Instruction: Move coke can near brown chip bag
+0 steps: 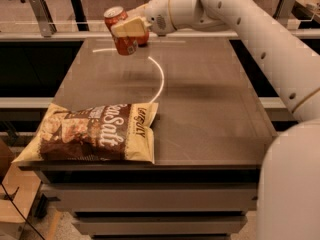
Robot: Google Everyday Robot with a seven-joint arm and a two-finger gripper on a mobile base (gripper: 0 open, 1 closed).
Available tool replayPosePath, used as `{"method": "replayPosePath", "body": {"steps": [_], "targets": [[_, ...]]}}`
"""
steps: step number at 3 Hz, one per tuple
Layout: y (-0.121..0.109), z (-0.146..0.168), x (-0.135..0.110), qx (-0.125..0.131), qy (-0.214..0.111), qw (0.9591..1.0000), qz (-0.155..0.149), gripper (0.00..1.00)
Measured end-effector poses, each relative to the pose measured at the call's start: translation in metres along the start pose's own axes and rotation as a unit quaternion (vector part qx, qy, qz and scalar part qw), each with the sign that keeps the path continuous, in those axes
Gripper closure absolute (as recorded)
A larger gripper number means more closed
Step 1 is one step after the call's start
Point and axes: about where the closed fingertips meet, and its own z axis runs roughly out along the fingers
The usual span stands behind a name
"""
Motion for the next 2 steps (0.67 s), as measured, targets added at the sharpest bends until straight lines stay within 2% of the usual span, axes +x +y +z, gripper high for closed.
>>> {"method": "replayPosePath", "body": {"steps": [2], "targets": [[0.074,-0.006,0.033,-0.031,-0.045,0.9974,0.047,1.0]]}}
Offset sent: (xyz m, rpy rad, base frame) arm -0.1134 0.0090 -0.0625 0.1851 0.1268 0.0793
